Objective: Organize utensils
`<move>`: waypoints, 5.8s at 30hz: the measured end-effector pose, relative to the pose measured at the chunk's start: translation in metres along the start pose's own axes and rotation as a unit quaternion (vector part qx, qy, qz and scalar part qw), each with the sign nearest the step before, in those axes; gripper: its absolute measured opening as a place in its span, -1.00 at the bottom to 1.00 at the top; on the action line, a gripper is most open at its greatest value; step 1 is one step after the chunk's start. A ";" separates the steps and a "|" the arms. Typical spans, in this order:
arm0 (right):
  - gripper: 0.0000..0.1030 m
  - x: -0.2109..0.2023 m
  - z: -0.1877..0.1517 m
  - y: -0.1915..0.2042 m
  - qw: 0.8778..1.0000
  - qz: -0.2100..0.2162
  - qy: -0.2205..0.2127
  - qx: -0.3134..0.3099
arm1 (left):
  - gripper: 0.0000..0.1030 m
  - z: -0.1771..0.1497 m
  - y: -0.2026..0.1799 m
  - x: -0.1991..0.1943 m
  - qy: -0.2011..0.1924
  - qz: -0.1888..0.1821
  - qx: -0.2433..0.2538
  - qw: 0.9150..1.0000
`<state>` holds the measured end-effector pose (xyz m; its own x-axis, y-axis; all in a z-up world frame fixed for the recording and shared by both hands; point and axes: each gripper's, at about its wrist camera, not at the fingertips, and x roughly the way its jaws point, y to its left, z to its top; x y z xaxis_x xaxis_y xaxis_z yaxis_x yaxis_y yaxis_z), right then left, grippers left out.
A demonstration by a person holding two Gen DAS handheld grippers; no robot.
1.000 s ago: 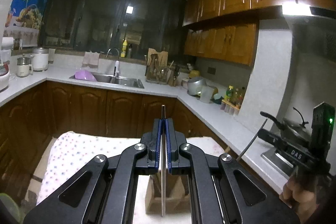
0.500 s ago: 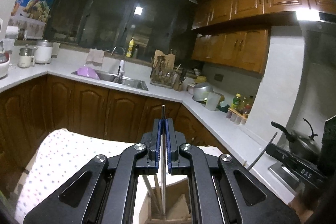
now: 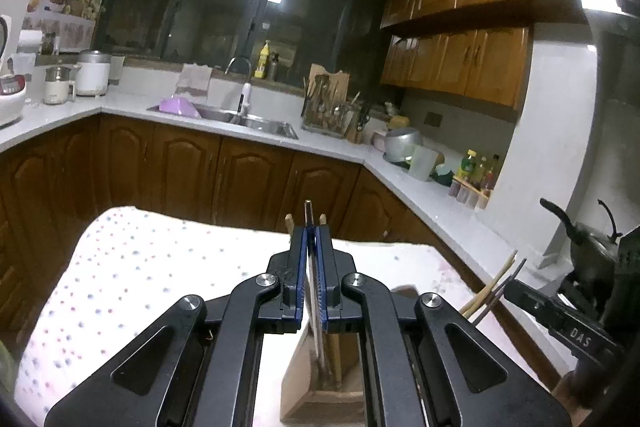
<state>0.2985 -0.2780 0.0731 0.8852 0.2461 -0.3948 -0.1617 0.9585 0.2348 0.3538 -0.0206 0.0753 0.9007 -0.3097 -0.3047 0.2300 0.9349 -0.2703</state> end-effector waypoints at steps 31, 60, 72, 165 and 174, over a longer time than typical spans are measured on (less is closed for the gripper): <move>-0.94 0.010 -0.016 -0.013 0.999 -0.010 0.022 0.023 | -0.88 -0.020 0.008 0.016 0.047 -0.003 -0.001 0.999; 0.89 -0.021 -0.012 -0.006 1.000 0.017 -0.008 0.022 | 0.79 -0.031 0.025 -0.034 0.049 0.046 -0.009 0.998; 0.98 -0.055 -0.031 0.009 1.000 0.023 -0.013 0.014 | 0.98 -0.043 0.015 -0.094 0.036 0.055 0.014 0.998; 1.00 -0.216 -0.220 0.051 0.991 -0.062 -0.059 -0.106 | 1.00 -0.213 -0.025 -0.277 0.001 0.140 0.098 0.985; 1.00 -0.216 -0.220 0.051 0.991 -0.061 -0.059 -0.105 | 1.00 -0.211 -0.027 -0.278 -0.005 0.143 0.104 0.984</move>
<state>0.0031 -0.2504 -0.0252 0.9467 0.1196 -0.2992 -0.1267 0.9919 -0.0041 0.0193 0.0037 -0.0257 0.9432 -0.0279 -0.3309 0.0361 0.9992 0.0188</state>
